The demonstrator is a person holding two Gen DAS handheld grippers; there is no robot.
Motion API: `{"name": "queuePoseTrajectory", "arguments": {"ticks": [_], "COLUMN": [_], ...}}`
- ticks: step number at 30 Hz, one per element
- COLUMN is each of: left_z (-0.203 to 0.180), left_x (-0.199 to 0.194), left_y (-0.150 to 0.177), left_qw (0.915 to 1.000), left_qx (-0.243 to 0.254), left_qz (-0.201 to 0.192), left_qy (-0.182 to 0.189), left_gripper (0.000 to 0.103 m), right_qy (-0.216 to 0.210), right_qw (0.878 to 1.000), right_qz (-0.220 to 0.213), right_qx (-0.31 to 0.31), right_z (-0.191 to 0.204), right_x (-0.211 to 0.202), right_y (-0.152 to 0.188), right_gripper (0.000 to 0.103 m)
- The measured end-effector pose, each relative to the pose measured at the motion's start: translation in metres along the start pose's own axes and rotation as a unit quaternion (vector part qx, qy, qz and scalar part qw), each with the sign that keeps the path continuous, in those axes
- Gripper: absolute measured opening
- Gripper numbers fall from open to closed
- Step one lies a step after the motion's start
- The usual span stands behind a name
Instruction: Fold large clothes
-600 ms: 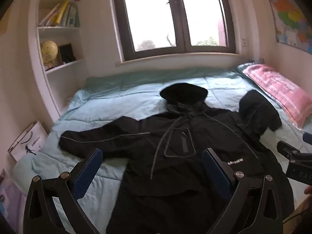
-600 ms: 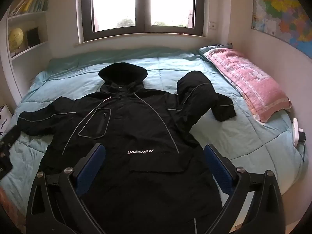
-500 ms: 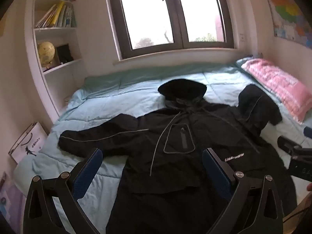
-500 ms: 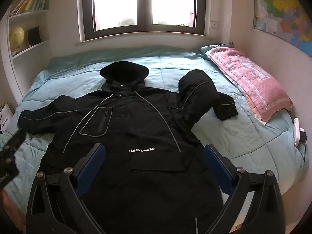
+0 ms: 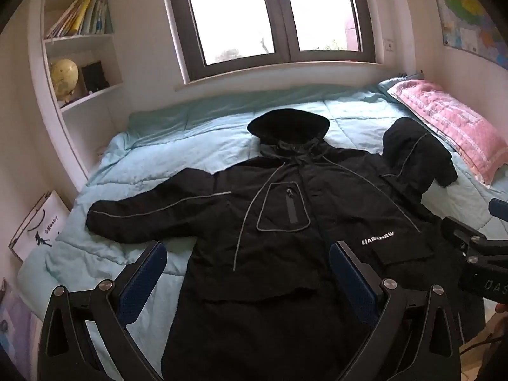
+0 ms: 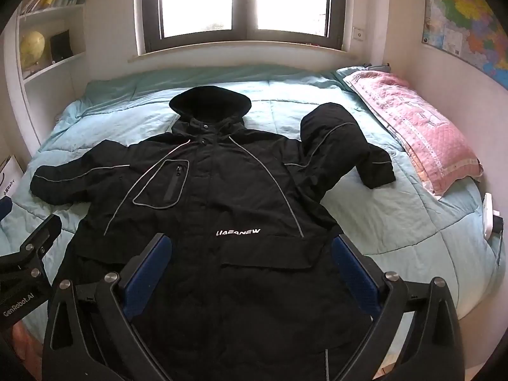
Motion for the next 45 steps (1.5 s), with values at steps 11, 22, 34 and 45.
{"name": "queuePoseTrajectory", "arguments": {"ticks": [11, 22, 34, 45], "left_z": [0.009, 0.011, 0.014, 0.018], "left_x": [0.007, 0.007, 0.009, 0.014], "left_y": [-0.007, -0.011, -0.009, -0.005], "left_qw": [0.9996, 0.9993, 0.9986, 0.998], "left_qx": [-0.008, -0.012, -0.024, -0.036], "left_qz": [0.028, 0.029, 0.031, 0.039], "left_qy": [0.003, 0.018, 0.037, 0.035], "left_gripper": [0.102, 0.102, 0.102, 0.102], "right_qy": [-0.006, -0.008, -0.011, -0.008], "right_qw": [1.0, 1.0, 1.0, 1.0], "right_qz": [0.011, 0.015, 0.022, 0.021], "right_qx": [0.003, 0.002, -0.001, -0.014], "right_z": [0.003, 0.007, 0.013, 0.019], "right_x": [0.003, 0.004, 0.006, 0.007], "right_y": [0.006, 0.01, 0.012, 0.013], "right_gripper": [0.102, 0.102, 0.102, 0.102]}}
Point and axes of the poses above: each gripper's, at about its wrist camera, not at the fingertips, and x roughly the way its jaws point, z to its left, y to its underside, the point moved 9 cm from there along x, roughly the way its jaws point, and after that the axes turned 12 degrees about -z, right-handed, at the moved point
